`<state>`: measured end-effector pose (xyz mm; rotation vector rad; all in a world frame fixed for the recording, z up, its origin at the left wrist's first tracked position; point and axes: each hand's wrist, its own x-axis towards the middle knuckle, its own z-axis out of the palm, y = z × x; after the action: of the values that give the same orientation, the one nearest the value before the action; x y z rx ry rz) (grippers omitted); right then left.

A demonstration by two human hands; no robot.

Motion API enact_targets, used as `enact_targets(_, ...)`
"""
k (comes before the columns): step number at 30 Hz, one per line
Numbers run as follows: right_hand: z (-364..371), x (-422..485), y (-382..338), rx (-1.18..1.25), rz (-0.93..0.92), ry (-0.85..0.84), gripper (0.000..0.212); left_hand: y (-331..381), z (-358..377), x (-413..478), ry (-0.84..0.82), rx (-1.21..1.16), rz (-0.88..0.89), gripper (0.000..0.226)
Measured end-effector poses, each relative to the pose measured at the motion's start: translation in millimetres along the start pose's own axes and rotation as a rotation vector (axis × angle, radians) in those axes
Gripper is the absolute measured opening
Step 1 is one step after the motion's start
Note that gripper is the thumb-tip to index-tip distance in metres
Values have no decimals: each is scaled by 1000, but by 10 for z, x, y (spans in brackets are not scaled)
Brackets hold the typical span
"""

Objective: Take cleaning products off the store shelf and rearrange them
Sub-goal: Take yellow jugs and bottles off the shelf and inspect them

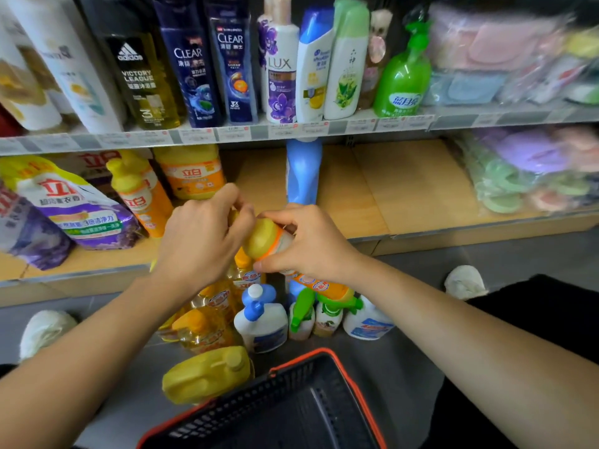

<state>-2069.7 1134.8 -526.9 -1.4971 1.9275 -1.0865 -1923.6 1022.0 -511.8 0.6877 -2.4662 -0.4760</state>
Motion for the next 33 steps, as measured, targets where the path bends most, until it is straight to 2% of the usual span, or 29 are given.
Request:
enact_targets(2,-15,42,-14,-103,-11,44,61,-9,41,57,16,-4,-35,30)
enact_targets(5,-99,105,3,-83,6,53,60,-23,45,106,25,-59,24,33)
enact_targets(12,-275,131,64,356,113,-68,43,-22,-15,166,-12,-232,235,38)
enact_targets(15,-301,127,72,375,99,-81,37,-29,-6,173,6,-340,191,36)
enact_targets(19,-278,105,57,215,44,-37,38,10,15,80,171,-468,62,33)
enact_targets(21,-268,99,45,143,28,-31,37,26,39,37,203,-518,-22,31)
enact_targets(25,-282,68,98,87,36,24,38,-3,77,17,109,-690,-137,34)
enact_targets(29,-367,35,157,241,80,106,39,-69,97,-54,-7,-612,-113,23)
enact_targets(33,-366,-12,145,267,34,69,44,-11,92,-96,-8,-707,-145,40)
